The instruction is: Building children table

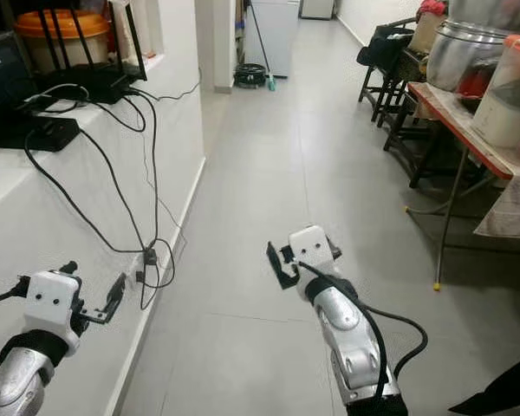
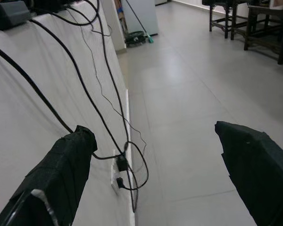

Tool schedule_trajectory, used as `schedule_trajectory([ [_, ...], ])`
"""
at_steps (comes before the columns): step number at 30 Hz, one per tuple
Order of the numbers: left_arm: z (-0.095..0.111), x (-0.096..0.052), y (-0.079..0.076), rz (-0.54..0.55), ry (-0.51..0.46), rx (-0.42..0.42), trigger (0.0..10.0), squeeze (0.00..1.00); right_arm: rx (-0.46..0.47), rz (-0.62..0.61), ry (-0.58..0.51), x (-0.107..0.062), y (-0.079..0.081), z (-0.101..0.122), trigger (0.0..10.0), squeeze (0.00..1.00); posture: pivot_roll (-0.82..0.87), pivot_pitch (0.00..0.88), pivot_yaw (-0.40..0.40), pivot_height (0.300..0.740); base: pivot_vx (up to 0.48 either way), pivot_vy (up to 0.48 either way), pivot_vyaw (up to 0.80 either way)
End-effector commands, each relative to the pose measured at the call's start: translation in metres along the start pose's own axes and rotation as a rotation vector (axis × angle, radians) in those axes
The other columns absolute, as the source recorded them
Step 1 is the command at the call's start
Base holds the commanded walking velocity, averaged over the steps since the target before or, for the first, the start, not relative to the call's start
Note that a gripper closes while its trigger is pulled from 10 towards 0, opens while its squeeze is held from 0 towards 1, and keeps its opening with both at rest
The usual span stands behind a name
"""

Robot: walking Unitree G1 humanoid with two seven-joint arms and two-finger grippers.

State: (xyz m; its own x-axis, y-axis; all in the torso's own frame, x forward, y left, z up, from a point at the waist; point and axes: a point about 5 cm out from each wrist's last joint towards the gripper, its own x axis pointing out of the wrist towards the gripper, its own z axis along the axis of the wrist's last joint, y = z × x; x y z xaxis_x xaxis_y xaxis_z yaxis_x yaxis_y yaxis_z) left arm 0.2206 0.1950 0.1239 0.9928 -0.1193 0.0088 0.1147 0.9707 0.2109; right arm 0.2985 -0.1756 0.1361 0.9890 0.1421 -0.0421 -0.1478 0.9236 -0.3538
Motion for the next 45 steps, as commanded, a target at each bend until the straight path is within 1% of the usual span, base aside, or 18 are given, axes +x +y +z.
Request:
schedule_trajectory([
  [1,-0.004,-0.003,-0.002,-0.038,0.034,-0.008,10.0,0.00,-0.039,-0.041,-0.002,0.000,-0.008,-0.002,10.0,0.00,0.12,0.000,-0.051,0.711,0.000,0.000,0.00],
  [3,-0.007,-0.008,-0.003,-0.081,0.062,-0.010,10.0,0.00,-0.141,-0.017,-0.018,-0.004,-0.008,-0.006,10.0,0.00,0.12,0.000,-0.047,0.701,0.000,0.000,0.00],
  [5,-0.007,-0.008,-0.003,-0.081,0.062,-0.010,10.0,0.00,-0.141,-0.017,-0.018,-0.004,-0.008,-0.006,10.0,0.00,0.12,0.000,-0.047,0.701,0.000,0.000,0.00],
  [7,-0.010,-0.011,-0.002,-0.086,0.073,0.003,10.0,0.00,-0.200,0.015,-0.004,-0.008,-0.008,-0.013,10.0,0.00,0.11,0.000,-0.046,0.691,0.000,0.000,0.00],
  [14,-0.011,-0.009,0.003,-0.075,0.075,0.030,10.0,0.00,-0.256,0.035,0.036,-0.010,-0.014,-0.022,10.0,0.00,0.11,0.000,-0.042,0.671,0.000,0.000,0.00],
  [16,-0.012,-0.009,0.006,-0.089,0.080,0.056,10.0,0.00,-0.305,0.061,0.053,-0.012,-0.017,-0.027,10.0,0.00,0.11,0.000,-0.040,0.661,0.000,0.000,0.00],
  [19,-0.012,-0.009,0.007,-0.097,0.084,0.067,10.0,0.00,-0.323,0.073,0.059,-0.012,-0.018,-0.029,10.0,0.00,0.11,0.000,-0.038,0.656,0.000,0.000,0.00],
  [20,-0.013,-0.009,0.008,-0.108,0.089,0.082,10.0,0.00,-0.339,0.089,0.062,-0.013,-0.019,-0.031,10.0,0.00,0.11,0.000,-0.037,0.651,0.000,0.000,0.00],
  [22,-0.013,-0.009,0.008,-0.108,0.089,0.082,10.0,0.00,-0.339,0.089,0.062,-0.013,-0.019,-0.031,10.0,0.00,0.11,0.000,-0.037,0.651,0.000,0.000,0.00],
  [24,-0.014,-0.006,0.015,-0.117,0.095,0.105,10.0,0.00,-0.366,0.128,0.072,-0.013,-0.018,-0.034,10.0,0.00,0.10,0.000,-0.032,0.641,0.000,0.000,0.00],
  [26,-0.014,-0.005,0.019,-0.116,0.099,0.112,10.0,0.00,-0.371,0.141,0.075,-0.012,-0.016,-0.035,10.0,0.00,0.10,0.000,-0.030,0.631,0.000,0.000,0.00],
  [36,-0.023,-0.012,0.021,-0.117,0.162,0.132,10.0,0.00,-0.342,0.139,0.096,-0.009,-0.007,-0.039,10.0,0.00,0.11,0.000,-0.030,0.601,0.000,0.000,0.00],
  [39,-0.031,-0.014,0.023,-0.101,0.220,0.138,10.0,0.00,-0.333,0.145,0.093,-0.008,-0.005,-0.039,10.0,0.00,0.11,0.000,-0.032,0.586,0.000,0.000,0.00],
  [40,-0.036,-0.014,0.026,-0.081,0.255,0.134,10.0,0.00,-0.331,0.145,0.093,-0.007,-0.004,-0.039,10.0,0.00,0.11,0.000,-0.032,0.581,0.000,0.000,0.00],
  [41,-0.036,-0.014,0.026,-0.081,0.255,0.134,10.0,0.00,-0.331,0.145,0.093,-0.007,-0.004,-0.039,10.0,0.00,0.11,0.000,-0.032,0.581,0.000,0.000,0.00],
  [42,-0.041,-0.015,0.028,-0.063,0.292,0.131,10.0,0.00,-0.329,0.146,0.093,-0.007,-0.004,-0.038,10.0,0.00,0.11,0.000,-0.033,0.576,0.000,0.000,0.00],
  [44,-0.049,-0.018,0.031,-0.035,0.356,0.080,10.0,0.00,-0.322,0.146,0.097,-0.006,-0.004,-0.039,10.0,0.00,0.11,0.000,-0.033,0.566,0.000,0.000,0.00],
  [45,-0.049,-0.018,0.031,-0.035,0.356,0.080,10.0,0.00,-0.322,0.146,0.097,-0.006,-0.004,-0.039,10.0,0.00,0.11,0.000,-0.033,0.561,0.000,0.000,0.00],
])
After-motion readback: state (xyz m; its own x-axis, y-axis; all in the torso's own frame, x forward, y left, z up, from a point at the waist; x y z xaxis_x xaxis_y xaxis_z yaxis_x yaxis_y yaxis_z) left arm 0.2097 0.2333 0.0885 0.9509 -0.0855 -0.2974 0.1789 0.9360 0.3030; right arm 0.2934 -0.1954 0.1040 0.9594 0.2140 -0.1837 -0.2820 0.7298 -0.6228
